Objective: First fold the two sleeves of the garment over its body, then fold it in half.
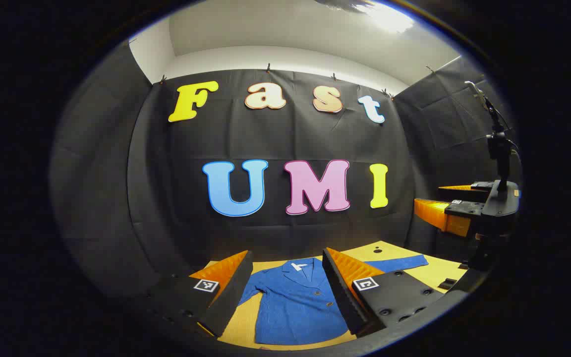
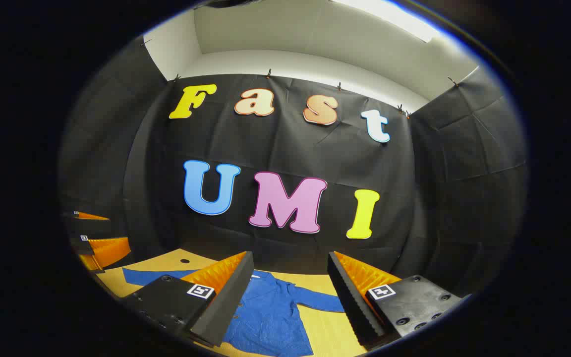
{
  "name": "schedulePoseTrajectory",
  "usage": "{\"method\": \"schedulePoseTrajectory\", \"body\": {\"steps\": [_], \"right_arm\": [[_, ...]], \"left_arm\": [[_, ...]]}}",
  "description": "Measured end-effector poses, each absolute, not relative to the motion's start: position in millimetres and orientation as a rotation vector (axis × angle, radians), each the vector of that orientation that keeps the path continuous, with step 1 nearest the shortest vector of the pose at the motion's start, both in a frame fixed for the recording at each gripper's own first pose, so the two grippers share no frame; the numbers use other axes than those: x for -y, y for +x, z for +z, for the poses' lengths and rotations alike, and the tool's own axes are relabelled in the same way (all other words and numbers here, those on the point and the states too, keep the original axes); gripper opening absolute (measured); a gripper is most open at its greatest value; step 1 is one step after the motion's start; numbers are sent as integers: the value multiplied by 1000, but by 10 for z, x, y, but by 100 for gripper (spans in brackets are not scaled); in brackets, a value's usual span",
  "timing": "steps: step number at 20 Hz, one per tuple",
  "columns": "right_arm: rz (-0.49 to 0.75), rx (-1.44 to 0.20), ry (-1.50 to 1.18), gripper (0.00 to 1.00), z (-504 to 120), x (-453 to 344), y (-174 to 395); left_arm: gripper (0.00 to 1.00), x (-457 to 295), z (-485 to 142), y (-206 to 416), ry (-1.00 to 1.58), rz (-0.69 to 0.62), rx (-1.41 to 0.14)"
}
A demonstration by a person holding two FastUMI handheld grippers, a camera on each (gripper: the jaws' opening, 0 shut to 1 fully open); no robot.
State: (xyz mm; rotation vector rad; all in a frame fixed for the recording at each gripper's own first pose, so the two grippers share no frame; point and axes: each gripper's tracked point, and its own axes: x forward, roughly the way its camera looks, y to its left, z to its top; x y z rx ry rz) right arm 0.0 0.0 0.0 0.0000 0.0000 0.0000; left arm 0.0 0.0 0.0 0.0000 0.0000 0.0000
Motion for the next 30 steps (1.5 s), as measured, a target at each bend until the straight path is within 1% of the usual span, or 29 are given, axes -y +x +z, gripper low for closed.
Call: {"method": "schedulePoseTrajectory", "body": {"steps": [8,9,10,11,16,20,22,25,30], "right_arm": [[58,-68,42,96,-335,48,522],[65,-70,47,100,-356,64,564],[70,-73,50,100,-384,79,603],[76,-76,51,96,-399,83,654],[94,-75,54,96,-455,82,900],[76,-159,58,96,-824,263,1135],[43,-202,46,96,-1039,473,1292],[5,-302,57,96,-1519,814,1520],[0,-446,38,96,-2344,1290,1895]], "left_arm": [[81,13,75,458,-2,73,-18],[81,26,77,503,3,79,-16],[81,43,89,550,3,82,-17],[81,61,89,598,-1,84,-17],[81,102,100,758,-10,90,-18],[81,104,45,810,-4,99,-31],[81,124,-3,836,-7,109,-44],[81,176,-88,909,-12,129,-73],[81,367,-156,1168,-7,155,-109]]}}
